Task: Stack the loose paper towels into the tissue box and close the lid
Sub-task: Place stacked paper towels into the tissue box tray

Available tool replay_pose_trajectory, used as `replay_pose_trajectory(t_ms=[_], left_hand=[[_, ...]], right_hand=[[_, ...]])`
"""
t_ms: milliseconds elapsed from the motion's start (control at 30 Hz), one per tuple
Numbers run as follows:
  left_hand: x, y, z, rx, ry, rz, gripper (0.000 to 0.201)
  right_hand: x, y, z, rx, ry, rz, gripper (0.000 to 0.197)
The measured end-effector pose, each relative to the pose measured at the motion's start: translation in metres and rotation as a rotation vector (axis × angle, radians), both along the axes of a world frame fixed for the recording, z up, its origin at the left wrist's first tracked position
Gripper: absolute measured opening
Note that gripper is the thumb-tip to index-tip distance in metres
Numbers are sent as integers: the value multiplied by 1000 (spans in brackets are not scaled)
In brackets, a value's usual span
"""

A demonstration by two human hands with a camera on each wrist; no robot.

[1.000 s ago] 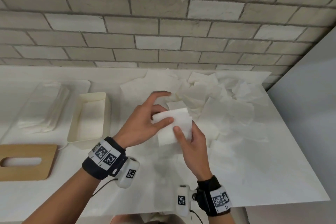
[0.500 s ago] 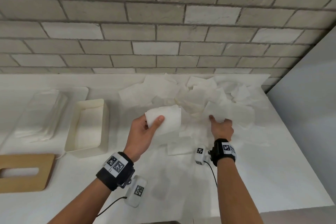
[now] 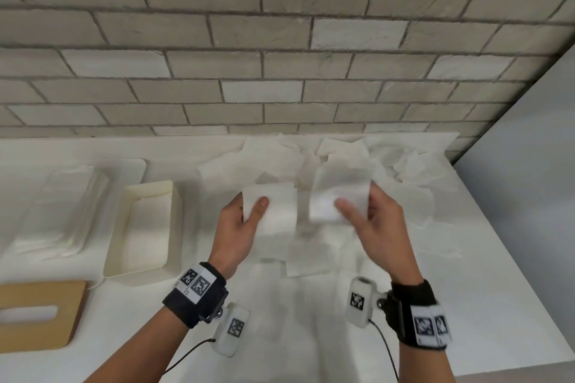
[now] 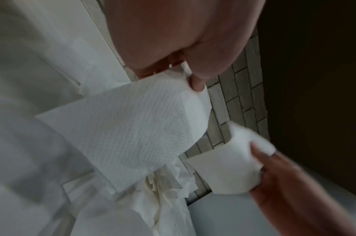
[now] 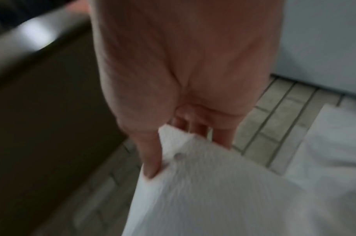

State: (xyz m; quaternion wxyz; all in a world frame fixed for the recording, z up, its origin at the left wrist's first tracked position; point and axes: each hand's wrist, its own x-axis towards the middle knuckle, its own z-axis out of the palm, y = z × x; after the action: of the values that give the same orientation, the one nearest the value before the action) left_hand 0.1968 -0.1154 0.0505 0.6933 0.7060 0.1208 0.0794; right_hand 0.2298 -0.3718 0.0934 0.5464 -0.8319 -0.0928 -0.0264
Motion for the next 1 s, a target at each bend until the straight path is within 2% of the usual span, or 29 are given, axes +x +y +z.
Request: replay_pose_trajectory(t_ms=[67,133,200,333,400,533,600,667,700,767,867,1000], left_hand=[[3,-2,2,16,22,-10,20],[5,-3,5,53,42,-38,18],[4,-5,10,6,81,-83,21],[3,-7,23,-178,159,-90,33],[1,-3,26,-227,160,-71,41],[-6,17,19,-358,159,-59,60],[-10,28,16,-267,99,-18,48],[-15,42,14,-110,36,93,26],[-18,49,15,-81,22,132,24],[-25,69,21,-124,10,176,25],[-31,103,32,-174,6,215,26],[-27,167,39,-93,-24,296,31]], right_hand=[[-25,17,26,188,114,260,36],[-38,35,35,307,176,368,38],[-38,55,24,343,199,299,37],[-28,88,-18,170,128,-2,33],[-27,100,-29,144,125,-61,34],[-29,124,-34,35,64,-7,37],[-32,140,-30,20,24,4,40],[-35,158,-24,92,-32,-61,45],[-37,167,-22,143,-64,-94,48],[-42,194,-25,264,-50,-24,48],[-58,237,-38,419,88,127,45],[-78,280,-47,365,77,89,29]])
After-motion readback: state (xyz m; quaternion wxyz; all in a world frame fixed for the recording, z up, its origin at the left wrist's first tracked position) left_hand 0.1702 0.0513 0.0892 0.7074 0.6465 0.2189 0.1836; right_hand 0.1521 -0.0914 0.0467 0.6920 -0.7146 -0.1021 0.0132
